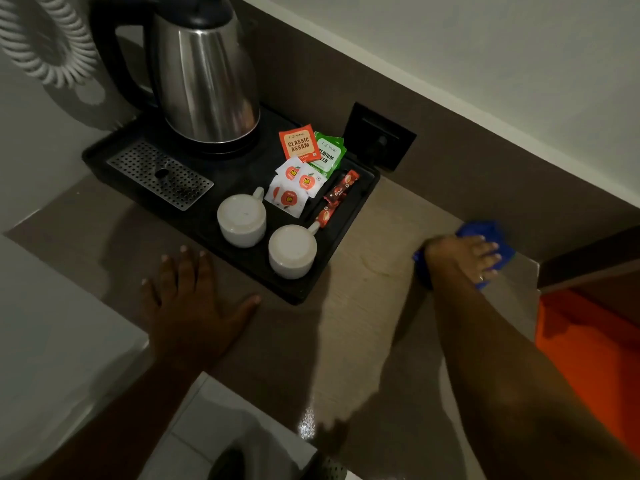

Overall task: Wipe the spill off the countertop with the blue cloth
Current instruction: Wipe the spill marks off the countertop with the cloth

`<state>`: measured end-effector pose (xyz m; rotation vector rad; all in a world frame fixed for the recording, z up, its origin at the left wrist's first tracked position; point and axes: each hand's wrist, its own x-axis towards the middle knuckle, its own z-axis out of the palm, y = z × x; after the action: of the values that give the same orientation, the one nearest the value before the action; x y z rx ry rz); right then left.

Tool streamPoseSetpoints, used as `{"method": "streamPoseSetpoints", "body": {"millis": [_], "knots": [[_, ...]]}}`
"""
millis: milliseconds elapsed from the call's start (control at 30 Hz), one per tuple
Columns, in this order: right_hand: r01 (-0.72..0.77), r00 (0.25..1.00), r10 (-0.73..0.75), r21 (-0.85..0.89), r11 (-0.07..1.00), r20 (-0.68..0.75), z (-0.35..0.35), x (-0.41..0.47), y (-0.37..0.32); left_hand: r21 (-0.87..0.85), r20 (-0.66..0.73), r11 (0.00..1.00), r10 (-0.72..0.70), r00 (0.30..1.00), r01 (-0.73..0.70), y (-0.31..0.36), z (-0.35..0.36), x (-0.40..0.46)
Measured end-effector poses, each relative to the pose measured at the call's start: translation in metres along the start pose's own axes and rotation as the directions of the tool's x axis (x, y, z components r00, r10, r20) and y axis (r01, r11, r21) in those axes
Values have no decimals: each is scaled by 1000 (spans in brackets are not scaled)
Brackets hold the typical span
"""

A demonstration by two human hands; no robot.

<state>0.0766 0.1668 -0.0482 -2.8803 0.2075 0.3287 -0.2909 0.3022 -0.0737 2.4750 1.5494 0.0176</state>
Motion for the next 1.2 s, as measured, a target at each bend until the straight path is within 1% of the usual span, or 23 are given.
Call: {"method": "streamPoseSetpoints", "body": {"millis": [33, 100, 133, 200, 267, 300, 333, 367, 433, 500, 533, 600, 633, 700, 767, 833, 867, 900, 933, 1000, 1067, 1133, 1200], "knots": [[64, 998, -64, -5, 998, 9, 6, -9, -14, 5, 7, 1000, -2, 1000, 2, 0, 0, 0], [336, 942, -336, -45, 941, 18, 21, -32, -31, 16, 17, 1000, -8, 1000, 8, 0, 0, 1], [499, 867, -498, -64, 864, 37, 27, -44, -33, 18, 22, 1000, -10, 1000, 10, 0, 0, 1], [771, 637, -761, -98, 630, 124, 30, -60, -15, 17, 21, 1000, -10, 1000, 9, 0, 1, 1], [911, 411, -877, -97, 400, 247, 18, -60, 26, 7, 19, 1000, -10, 1000, 10, -1, 1, 2], [941, 338, -898, -98, 324, 283, 11, -49, 51, -1, 16, 1000, -10, 1000, 11, -2, 2, 2], [949, 314, -901, -105, 297, 298, 2, -34, 76, -10, 11, 1000, -11, 1000, 11, -2, 2, 2], [936, 351, -890, -117, 331, 291, -8, -17, 97, -17, 9, 1000, -9, 1000, 9, -2, 2, 1], [833, 553, -807, -155, 532, 204, -23, 8, 120, -31, -4, 1000, 1, 1000, -1, -3, 3, 0], [648, 760, -642, -182, 739, 98, -21, 10, 107, -34, -22, 999, 8, 1000, -9, -3, 4, 0], [541, 839, -541, -183, 821, 56, -15, 1, 92, -29, -25, 999, 14, 1000, -14, -4, 4, -1], [361, 932, -363, -148, 921, 10, -2, -31, 53, -27, -31, 999, 19, 999, -20, -3, 5, -1], [335, 942, -336, -123, 934, 14, 5, -51, 37, -27, -27, 999, 18, 999, -19, -3, 5, -1], [468, 883, -468, -91, 879, 24, 22, -95, 17, -19, -19, 1000, 23, 1000, -23, -3, 6, 0], [704, 710, -701, -104, 703, 71, 37, -135, 22, -20, -24, 999, 32, 999, -32, -4, 7, 0], [857, 515, -841, -123, 501, 165, 32, -147, 52, -23, -33, 998, 51, 998, -51, -5, 7, -1], [894, 448, -870, -134, 428, 206, 24, -137, 72, -26, -37, 998, 55, 998, -56, -5, 7, -1], [904, 427, -876, -124, 409, 225, 15, -123, 93, -26, -33, 998, 56, 998, -57, -5, 6, -1], [884, 467, -859, -116, 453, 210, 5, -107, 115, -28, -25, 998, 57, 998, -58, -5, 4, -1], [741, 671, -734, -111, 662, 104, -14, -84, 161, -43, -24, 997, 59, 998, -60, -4, 2, -3], [524, 849, -529, -120, 843, -9, -22, -80, 197, -65, -44, 996, 62, 997, -65, -3, 0, -5], [315, 942, -327, -129, 940, -80, -17, -91, 209, -79, -49, 994, 67, 997, -70, -4, -2, -6], [73, 987, -81, -65, 995, -139, -7, -107, 196, -94, -49, 992, 76, 996, -80, -5, -3, -8]]}}
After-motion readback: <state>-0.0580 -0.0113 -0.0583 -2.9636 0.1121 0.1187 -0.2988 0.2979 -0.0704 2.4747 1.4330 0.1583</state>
